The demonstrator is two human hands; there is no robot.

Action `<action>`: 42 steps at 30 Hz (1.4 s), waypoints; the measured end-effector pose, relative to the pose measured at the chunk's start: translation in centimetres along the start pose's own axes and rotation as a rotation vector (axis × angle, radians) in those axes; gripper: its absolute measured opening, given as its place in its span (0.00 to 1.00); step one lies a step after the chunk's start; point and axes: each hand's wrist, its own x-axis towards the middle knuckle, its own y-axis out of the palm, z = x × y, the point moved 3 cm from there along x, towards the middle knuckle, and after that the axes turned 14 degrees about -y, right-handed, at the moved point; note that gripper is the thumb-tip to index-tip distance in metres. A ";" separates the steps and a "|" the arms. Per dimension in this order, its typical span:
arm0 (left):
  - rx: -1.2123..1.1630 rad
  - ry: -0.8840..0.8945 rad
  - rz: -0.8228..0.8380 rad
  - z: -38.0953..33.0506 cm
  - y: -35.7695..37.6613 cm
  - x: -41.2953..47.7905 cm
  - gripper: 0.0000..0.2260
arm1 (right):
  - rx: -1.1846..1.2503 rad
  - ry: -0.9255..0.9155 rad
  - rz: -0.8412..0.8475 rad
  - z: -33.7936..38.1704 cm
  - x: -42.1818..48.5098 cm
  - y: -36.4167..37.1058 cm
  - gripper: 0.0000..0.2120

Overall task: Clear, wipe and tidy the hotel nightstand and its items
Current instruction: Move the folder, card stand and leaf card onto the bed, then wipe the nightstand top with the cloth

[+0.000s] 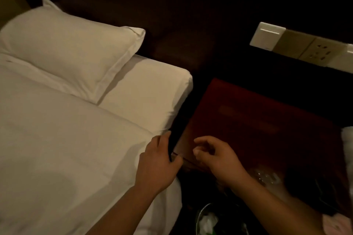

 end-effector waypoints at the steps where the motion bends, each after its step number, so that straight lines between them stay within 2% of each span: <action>1: 0.010 0.009 0.010 -0.8 0.6 0.1 0.32 | 0.001 0.001 -0.007 -0.4 -0.3 -0.9 0.11; 9: 0.050 0.048 0.092 -4.9 6.3 1.0 0.32 | 0.022 0.050 -0.084 -4.5 -3.5 -7.3 0.11; 15: 0.251 0.123 0.093 -6.5 10.3 1.9 0.28 | 0.038 0.061 -0.216 -9.0 -6.6 -13.7 0.11; 17: 0.339 0.169 0.068 -6.9 11.3 2.7 0.28 | -0.115 0.021 -0.317 -10.7 -8.3 -16.9 0.13; 20: 0.479 0.212 0.043 -7.0 13.0 4.5 0.31 | -0.630 -0.050 -0.439 -13.2 -11.1 -21.8 0.17; 22: 0.527 0.224 0.031 -6.6 14.3 6.1 0.28 | -0.835 0.057 -0.357 -15.4 -12.6 -23.7 0.24; 24: 0.538 0.215 0.029 -6.1 15.7 7.7 0.24 | -0.970 0.213 -0.150 -18.1 -13.5 -24.1 0.34; 26: 0.545 0.193 0.033 -5.7 17.0 8.6 0.25 | -1.021 0.270 0.043 -20.4 -13.9 -23.2 0.37; 28: 0.546 0.188 0.001 -5.3 18.0 8.8 0.27 | -1.002 0.223 0.058 -21.6 -13.6 -23.0 0.37; 29: 0.541 0.193 -0.023 -5.2 18.4 8.7 0.27 | -0.991 0.174 0.001 -21.9 -13.2 -23.2 0.34; 31: 0.537 0.202 -0.053 -4.9 18.7 8.6 0.27 | -0.903 0.129 -0.163 -21.8 -12.7 -23.8 0.24; 33: 0.537 0.202 -0.056 -4.7 18.8 8.6 0.26 | -0.686 0.143 -0.338 -21.2 -12.6 -24.3 0.13; 35: 0.535 0.200 -0.057 -4.9 18.6 8.5 0.26 | -0.462 0.161 -0.488 -20.2 -12.5 -24.4 0.06; 37: 0.530 0.203 -0.059 -5.2 18.4 8.3 0.26 | -0.132 0.189 -0.589 -19.3 -12.7 -24.6 0.06; 40: 0.515 0.205 -0.065 -5.1 18.4 8.3 0.26 | 0.395 0.259 -0.638 -18.6 -13.4 -25.4 0.08; 42: 0.519 0.205 -0.068 -5.1 18.4 8.4 0.26 | 0.549 0.278 -0.676 -18.5 -14.1 -26.3 0.11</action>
